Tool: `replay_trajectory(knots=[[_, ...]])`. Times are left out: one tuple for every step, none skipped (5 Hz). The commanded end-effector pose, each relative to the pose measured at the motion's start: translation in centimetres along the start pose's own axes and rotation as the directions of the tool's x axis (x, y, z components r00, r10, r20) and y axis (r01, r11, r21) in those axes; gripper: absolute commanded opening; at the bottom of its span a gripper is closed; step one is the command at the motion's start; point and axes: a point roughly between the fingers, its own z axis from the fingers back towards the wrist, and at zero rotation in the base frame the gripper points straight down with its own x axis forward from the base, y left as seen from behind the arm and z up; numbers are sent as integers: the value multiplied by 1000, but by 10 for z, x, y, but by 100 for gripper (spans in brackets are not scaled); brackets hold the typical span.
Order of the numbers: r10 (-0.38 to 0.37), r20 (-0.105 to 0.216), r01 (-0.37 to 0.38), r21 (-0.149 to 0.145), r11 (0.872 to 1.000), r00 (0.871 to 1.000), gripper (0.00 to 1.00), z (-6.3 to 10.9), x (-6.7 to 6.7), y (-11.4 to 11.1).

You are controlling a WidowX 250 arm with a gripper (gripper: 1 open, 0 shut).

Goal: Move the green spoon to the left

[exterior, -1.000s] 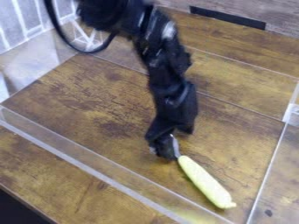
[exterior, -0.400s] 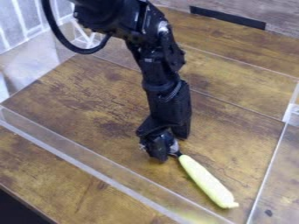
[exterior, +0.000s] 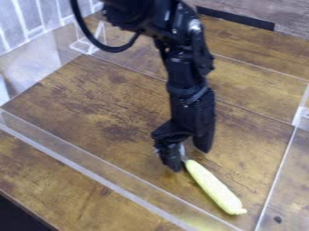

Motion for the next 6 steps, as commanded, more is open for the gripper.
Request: replay_trajectory(knots=[[-15, -13, 16, 56, 998, 1000, 100, 6, 13, 13], [13, -14, -12, 62, 998, 1000, 100, 6, 20, 16], [71, -16, -70, 71, 995, 997, 100, 5, 21, 19], [104, -15, -102, 73, 992, 994, 100, 4, 27, 23], [125, -13, -124, 74, 990, 992, 100, 3, 32, 26], [92, -8, -91, 67, 994, 996, 100, 2, 38, 24]])
